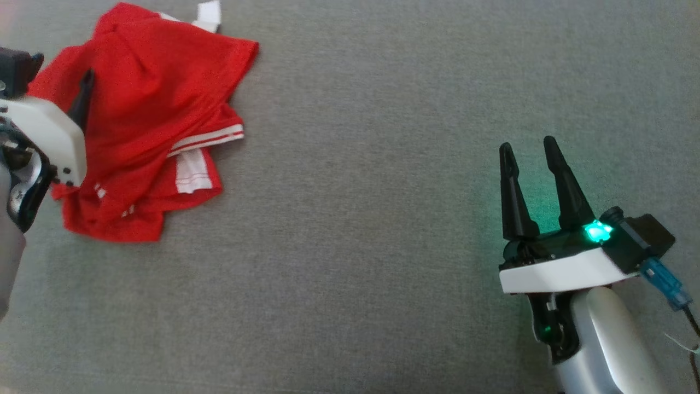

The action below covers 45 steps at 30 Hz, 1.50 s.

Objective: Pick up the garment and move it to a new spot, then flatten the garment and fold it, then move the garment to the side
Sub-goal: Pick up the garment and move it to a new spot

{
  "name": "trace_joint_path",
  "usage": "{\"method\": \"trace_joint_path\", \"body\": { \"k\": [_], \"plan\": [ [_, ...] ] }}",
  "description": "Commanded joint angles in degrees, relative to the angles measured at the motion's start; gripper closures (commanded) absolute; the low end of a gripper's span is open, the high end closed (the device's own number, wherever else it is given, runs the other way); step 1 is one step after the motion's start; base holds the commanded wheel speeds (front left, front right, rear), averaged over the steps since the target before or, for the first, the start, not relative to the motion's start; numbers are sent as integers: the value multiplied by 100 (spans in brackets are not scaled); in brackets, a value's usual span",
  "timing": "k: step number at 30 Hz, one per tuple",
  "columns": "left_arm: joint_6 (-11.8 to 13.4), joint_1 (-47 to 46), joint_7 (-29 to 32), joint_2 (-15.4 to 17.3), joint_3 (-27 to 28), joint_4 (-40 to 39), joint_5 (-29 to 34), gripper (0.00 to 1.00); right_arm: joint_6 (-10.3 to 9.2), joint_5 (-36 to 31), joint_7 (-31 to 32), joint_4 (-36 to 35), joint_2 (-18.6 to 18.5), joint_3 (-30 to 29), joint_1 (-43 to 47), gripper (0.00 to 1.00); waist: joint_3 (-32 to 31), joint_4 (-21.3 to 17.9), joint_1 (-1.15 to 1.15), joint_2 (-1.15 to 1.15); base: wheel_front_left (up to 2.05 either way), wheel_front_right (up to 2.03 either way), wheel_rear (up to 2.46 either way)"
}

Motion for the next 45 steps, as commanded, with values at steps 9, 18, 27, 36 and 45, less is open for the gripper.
{"method": "trace_joint_path", "body": {
  "k": [9, 18, 27, 36, 45],
  "plan": [
    [11, -575, 76, 559, -713, 550, -992, 0, 44, -76, -62, -315, -16, 118, -152, 0, 266, -254, -1, 0, 0, 0, 0],
    [10, -977, -696, 688, -1197, 590, -1564, 100, 44, -25, -62, -272, -16, 81, -144, 0, 135, -199, -1, 0, 0, 0, 0],
    [10, -1746, -1894, 401, -889, 223, -1955, 100, 44, 193, -62, -171, -16, 147, -45, 0, -339, -183, -1, 0, 0, 0, 0],
    [236, -1985, -1661, -95, -692, -585, -2410, 100, 44, 456, -62, -156, -16, 193, 21, 0, -709, -407, -1, 0, 0, 0, 0],
    [1116, -1775, -1276, -775, -951, -1665, -2401, 100, 44, 707, -62, -213, -16, 326, -45, 0, -813, -1072, -1, 0, 0, 0, 0]
  ]
}}
